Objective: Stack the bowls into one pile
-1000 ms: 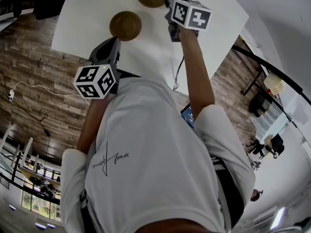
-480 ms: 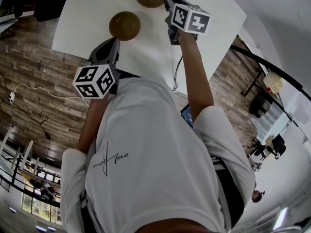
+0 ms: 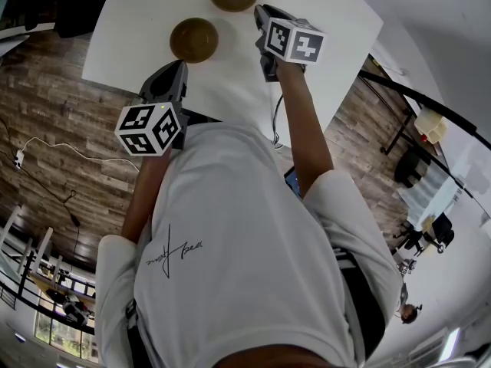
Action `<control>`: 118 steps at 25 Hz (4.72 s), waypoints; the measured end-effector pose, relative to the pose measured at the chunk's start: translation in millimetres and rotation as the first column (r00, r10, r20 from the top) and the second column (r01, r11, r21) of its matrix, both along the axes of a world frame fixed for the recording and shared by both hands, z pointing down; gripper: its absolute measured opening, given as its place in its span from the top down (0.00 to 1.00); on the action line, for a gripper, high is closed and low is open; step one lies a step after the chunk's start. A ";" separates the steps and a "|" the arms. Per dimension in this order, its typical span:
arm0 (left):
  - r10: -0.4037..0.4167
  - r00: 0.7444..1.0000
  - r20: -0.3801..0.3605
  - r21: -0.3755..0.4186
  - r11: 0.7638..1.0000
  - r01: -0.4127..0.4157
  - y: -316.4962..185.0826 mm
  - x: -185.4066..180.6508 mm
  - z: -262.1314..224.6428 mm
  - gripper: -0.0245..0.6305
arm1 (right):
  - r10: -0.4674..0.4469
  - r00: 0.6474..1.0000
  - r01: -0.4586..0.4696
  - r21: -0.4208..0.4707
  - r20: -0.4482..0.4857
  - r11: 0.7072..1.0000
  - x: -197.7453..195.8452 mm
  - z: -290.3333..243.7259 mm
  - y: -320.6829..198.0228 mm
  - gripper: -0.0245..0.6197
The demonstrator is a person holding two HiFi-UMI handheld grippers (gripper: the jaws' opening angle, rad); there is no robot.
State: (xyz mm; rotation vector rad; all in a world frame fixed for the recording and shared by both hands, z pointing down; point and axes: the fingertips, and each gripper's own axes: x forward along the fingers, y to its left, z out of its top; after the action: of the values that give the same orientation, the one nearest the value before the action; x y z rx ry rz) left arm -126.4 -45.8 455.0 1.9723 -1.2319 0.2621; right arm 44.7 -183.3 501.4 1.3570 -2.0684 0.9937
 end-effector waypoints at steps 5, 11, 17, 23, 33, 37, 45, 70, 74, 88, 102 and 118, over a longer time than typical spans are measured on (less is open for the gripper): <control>-0.007 1.000 -0.005 0.003 1.000 0.007 3.6 1.5 0.6 0.95 | -0.009 1.000 0.009 -0.007 0.006 1.000 -0.2 -0.8 18.2 0.88; -0.054 0.998 -0.028 -0.024 0.998 0.054 6.5 -3.7 9.5 0.95 | -0.048 0.999 0.048 -0.014 0.017 0.999 -7.9 1.1 38.8 0.91; -0.146 0.985 -0.091 -0.096 0.986 0.137 7.1 -11.9 25.6 0.95 | -0.087 0.996 0.088 -0.035 0.031 0.995 -13.3 3.8 57.0 0.95; -0.226 0.966 -0.128 -0.160 0.966 0.205 2.4 -22.9 41.0 0.95 | -0.175 0.984 0.176 -0.052 0.025 0.983 -33.5 3.7 87.2 0.95; -0.281 0.936 -0.210 -0.242 0.943 0.229 1.4 -26.0 59.8 0.95 | -0.292 0.953 0.297 -0.057 0.085 0.953 -64.6 -19.8 141.1 0.95; -0.335 0.901 -0.276 -0.291 0.923 0.254 -0.6 -25.4 68.7 0.95 | -0.307 0.946 0.316 -0.078 0.105 0.946 -66.8 -16.8 155.7 0.95; -0.428 0.819 -0.382 -0.373 0.882 0.287 -2.1 -29.9 80.3 0.81 | -0.322 0.937 0.340 -0.139 0.138 0.930 -73.3 -0.3 187.5 0.95; -0.558 0.663 -0.499 -0.525 0.803 0.282 -9.0 -25.7 95.9 0.82 | -0.271 0.948 0.298 -0.163 0.167 0.941 -36.6 -6.1 162.3 0.95; -0.554 0.667 -0.498 -0.521 0.806 0.280 -9.0 -25.0 92.7 0.85 | -0.269 0.948 0.296 -0.164 0.168 0.941 -35.3 -8.7 163.9 0.95; -0.559 0.661 -0.501 -0.527 0.803 0.280 -10.6 -23.5 94.0 0.87 | -0.280 0.945 0.307 -0.167 0.167 0.937 -30.5 -9.3 154.4 0.95; -0.542 0.670 -0.508 -0.501 0.818 0.283 -9.2 -24.8 84.2 0.90 | -0.289 0.940 0.319 -0.162 0.181 0.934 -32.7 -7.7 154.0 0.95; -0.535 0.658 -0.531 -0.471 0.831 0.296 -28.4 -26.3 55.0 0.90 | -0.286 0.937 0.318 -0.152 0.200 0.936 -34.3 -5.4 152.5 0.95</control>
State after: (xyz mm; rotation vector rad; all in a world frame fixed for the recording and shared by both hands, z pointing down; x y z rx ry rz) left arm -152.7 -74.2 510.0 1.2333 -1.0396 -0.4043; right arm 10.3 -30.8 496.0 0.8522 -2.1678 1.1636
